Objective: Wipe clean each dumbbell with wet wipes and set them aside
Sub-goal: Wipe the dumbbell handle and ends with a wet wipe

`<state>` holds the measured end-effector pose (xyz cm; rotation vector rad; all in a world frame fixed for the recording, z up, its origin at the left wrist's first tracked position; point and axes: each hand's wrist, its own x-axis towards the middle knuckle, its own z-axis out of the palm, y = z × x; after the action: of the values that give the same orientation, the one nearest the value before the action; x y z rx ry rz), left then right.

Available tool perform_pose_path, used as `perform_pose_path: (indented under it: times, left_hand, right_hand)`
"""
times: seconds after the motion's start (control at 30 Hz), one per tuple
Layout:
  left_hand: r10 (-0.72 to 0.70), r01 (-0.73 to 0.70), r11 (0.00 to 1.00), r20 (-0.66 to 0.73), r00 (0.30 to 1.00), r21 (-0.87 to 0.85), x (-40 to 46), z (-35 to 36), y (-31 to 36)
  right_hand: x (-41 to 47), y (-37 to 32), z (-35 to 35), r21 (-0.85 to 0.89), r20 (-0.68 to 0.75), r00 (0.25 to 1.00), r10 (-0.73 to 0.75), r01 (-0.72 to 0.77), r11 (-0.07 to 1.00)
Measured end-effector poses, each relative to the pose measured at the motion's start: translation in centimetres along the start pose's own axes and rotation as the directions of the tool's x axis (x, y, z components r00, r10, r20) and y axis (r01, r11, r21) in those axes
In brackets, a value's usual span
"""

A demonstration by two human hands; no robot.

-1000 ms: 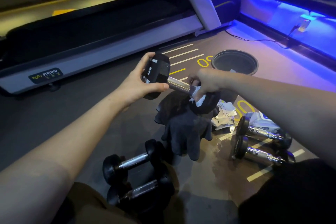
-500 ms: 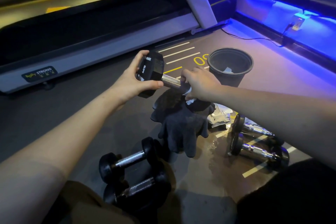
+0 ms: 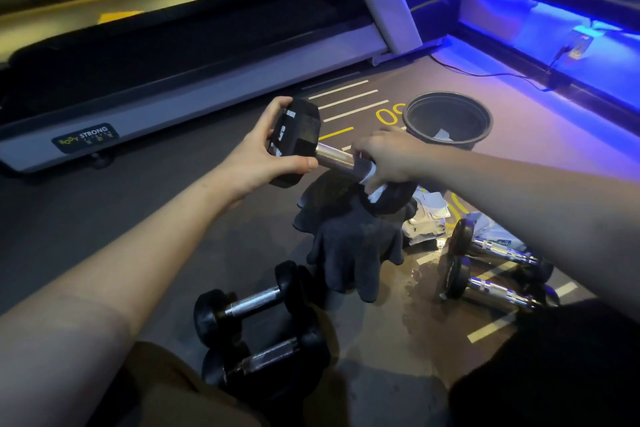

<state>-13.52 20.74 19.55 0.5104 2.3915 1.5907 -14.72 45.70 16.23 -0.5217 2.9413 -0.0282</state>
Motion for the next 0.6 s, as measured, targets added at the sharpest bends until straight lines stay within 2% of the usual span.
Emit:
perform_pose_path:
  times: [0.2,0.27,0.4,0.6]
  left_hand:
    - [0.009,-0.009,1.0,-0.005,1.0,-0.013,-0.3,0.2,0.0]
    - [0.014,-0.014,1.0,-0.002,1.0,-0.013,-0.3,0.2,0.1]
    - [-0.009,0.009,0.999,-0.008,1.0,-0.036,-0.3,-0.1,-0.2]
    - [-0.046,0.046,0.998,-0.003,0.999,-0.037,-0.3,-0.5,-0.7]
  right_hand:
    - [-0.9,-0.6,2.4,-0.184,-0.276,0.961,-0.006,-0.046,0.982]
    - [-1.1,-0.9,2.8,-0.253,-0.325,0.946,0.0,-0.086,0.964]
    - [-1.2,-1.2,2.2,-0.329,-0.318,0.948,-0.018,-0.092,0.94]
    - [-2.1,0.0,0.9,-0.308,-0.31,0.948,-0.077,-0.023,0.951]
